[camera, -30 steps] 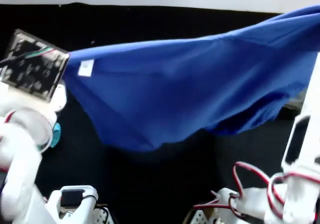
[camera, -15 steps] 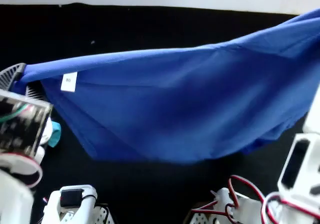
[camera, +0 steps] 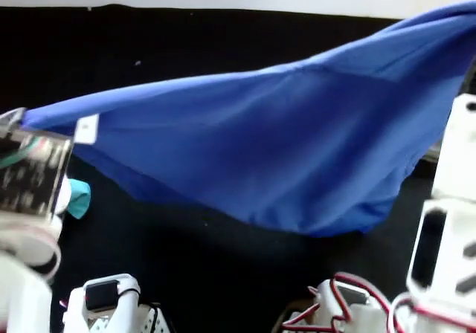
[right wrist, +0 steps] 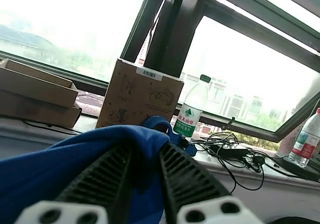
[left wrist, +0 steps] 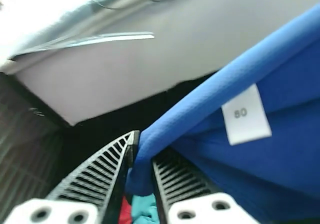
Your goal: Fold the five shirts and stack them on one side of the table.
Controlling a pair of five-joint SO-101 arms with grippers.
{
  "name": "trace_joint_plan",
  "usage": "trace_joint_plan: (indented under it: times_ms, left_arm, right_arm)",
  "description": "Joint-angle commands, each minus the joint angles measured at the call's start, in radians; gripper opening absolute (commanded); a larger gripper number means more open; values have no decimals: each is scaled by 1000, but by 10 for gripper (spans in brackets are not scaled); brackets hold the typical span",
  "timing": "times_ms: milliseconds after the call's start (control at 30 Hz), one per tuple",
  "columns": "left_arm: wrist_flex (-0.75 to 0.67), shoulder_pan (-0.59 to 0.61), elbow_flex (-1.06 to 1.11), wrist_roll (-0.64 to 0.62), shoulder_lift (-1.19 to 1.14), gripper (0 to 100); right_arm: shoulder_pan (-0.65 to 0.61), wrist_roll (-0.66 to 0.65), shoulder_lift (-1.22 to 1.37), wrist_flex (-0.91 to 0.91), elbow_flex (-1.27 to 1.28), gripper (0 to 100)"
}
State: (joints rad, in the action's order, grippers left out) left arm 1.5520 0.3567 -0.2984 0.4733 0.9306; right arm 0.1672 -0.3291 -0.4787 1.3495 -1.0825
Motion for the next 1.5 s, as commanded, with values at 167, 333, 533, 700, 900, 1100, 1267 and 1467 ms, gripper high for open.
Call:
trace_joint_plan:
  times_ms: [167, 333, 533, 700, 900, 1100, 1267, 1467]
  left_arm:
    - [9, 24, -156, -5, 35, 9]
    - [12, 24, -156, -5, 64, 9]
    - [8, 24, -21, -2, 62, 9]
    - [8, 24, 2, -3, 68, 9]
    - [17, 24, -128, -3, 70, 9]
    - [57, 24, -206, -3, 68, 9]
    - [60, 24, -203, -3, 62, 9]
    - [18, 24, -2, 0, 58, 9]
  right_arm:
    - [-8, -8, -12, -71, -31, 6]
    - [-8, -5, -64, -117, -22, 6]
    - [-10, -5, -67, -137, 36, 6]
    - [-10, -5, -68, -136, 87, 6]
    - [-10, -5, -134, -136, 94, 6]
    - [-10, -5, -173, -136, 96, 6]
    - [-10, -3, -170, -137, 99, 6]
    - [-12, -3, -93, -143, 245, 6]
